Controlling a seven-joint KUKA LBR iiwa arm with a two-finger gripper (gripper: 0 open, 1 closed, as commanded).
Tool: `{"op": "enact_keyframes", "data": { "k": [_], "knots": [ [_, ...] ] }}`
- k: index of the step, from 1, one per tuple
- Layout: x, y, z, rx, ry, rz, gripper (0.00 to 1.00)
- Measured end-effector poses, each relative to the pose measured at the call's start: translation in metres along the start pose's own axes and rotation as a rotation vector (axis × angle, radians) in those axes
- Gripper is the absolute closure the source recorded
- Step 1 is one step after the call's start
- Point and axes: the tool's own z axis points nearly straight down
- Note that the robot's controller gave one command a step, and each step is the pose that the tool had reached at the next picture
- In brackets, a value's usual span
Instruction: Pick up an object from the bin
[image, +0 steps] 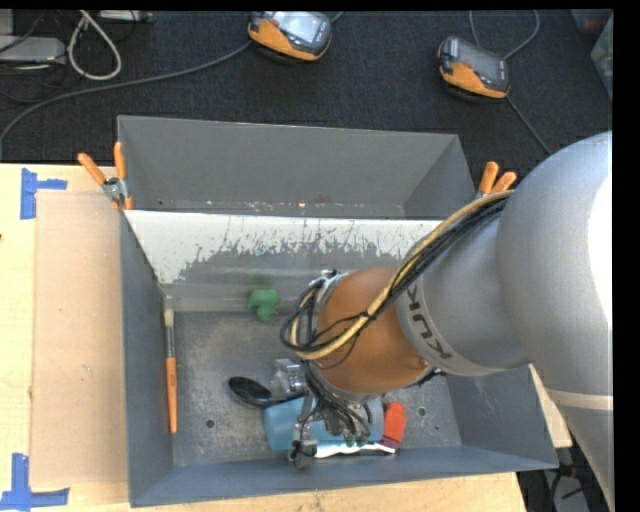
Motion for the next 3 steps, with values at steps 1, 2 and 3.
{"op": "enact_keyframes", "data": {
  "k": [1, 2, 3],
  "knots": [
    [0.0, 0.0, 0.0, 0.0, 0.0, 0.0, 1.0],
    [0.0, 0.0, -0.005, 0.0, 0.001, 0.002, 1.0],
    [0.004, 0.0, -0.037, 0.001, 0.014, 0.002, 1.0]
  ]
}}
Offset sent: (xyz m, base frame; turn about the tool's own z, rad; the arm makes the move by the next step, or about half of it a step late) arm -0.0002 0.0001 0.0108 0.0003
